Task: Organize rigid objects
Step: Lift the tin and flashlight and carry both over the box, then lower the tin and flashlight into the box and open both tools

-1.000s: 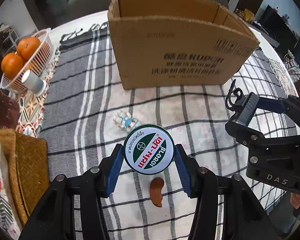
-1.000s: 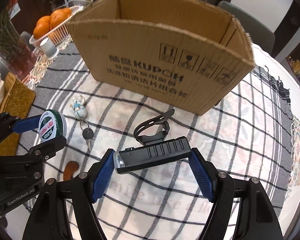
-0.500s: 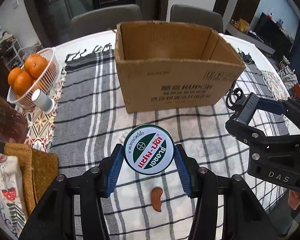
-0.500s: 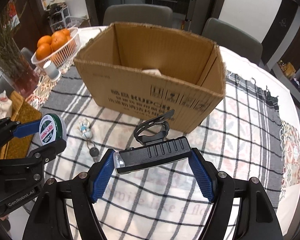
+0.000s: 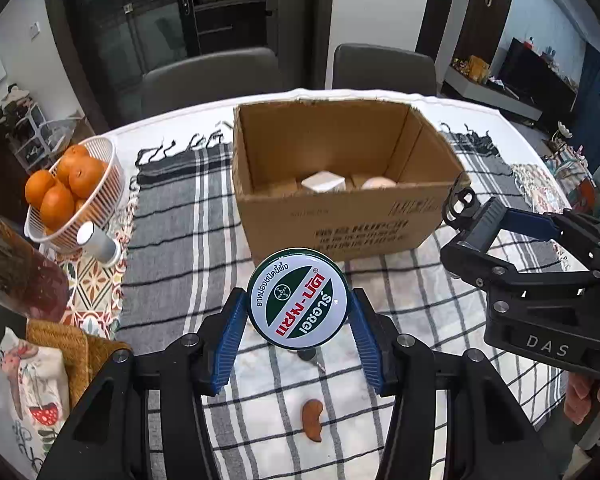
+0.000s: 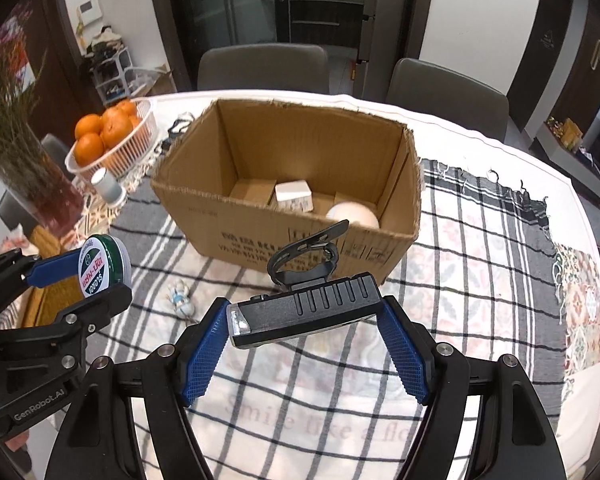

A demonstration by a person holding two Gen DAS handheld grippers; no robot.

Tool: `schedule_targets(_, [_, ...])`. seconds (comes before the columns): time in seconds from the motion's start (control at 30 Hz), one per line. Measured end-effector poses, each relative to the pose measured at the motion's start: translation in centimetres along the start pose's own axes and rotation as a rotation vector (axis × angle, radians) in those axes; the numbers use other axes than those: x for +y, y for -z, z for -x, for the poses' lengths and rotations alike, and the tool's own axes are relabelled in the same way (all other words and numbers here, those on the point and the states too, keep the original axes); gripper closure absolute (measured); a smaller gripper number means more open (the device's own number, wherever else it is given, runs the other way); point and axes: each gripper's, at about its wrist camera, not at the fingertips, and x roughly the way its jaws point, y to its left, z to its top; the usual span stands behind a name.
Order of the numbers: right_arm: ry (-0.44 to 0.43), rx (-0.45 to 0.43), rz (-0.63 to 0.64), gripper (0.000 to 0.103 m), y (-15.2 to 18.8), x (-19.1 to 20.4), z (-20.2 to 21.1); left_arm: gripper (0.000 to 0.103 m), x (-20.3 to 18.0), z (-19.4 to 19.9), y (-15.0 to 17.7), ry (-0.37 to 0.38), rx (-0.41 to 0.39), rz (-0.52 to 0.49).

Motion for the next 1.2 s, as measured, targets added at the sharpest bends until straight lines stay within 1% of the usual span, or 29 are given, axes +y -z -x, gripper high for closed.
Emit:
schedule_targets(0.27, [-0.008, -0.041, -0.029, 0.028, -1.6, -0.6, 1.0, 0.052, -0.1, 0.8, -1.7, 0.009, -0.029, -0.007])
schedule_targets(0.77, [-0.014, -0.074, -0.053, 0.028, -4.5, -1.5, 1.4, 0.052, 0.0, 1.5, -5.3, 0.0, -0.072, -0.026])
schedule_targets(1.0, [0.0, -0.085, -0.059, 0.028, -6.1, -2.3, 1.4, 0.052, 0.1, 1.0, -7.0, 0.002, -0.076, -0.028])
schedule_targets(1.2, [-0.006, -0.085, -0.053, 0.028, -7.3, -2.6, 0.6, 0.052, 0.2, -0.1, -8.1, -0.004, -0.065, -0.033])
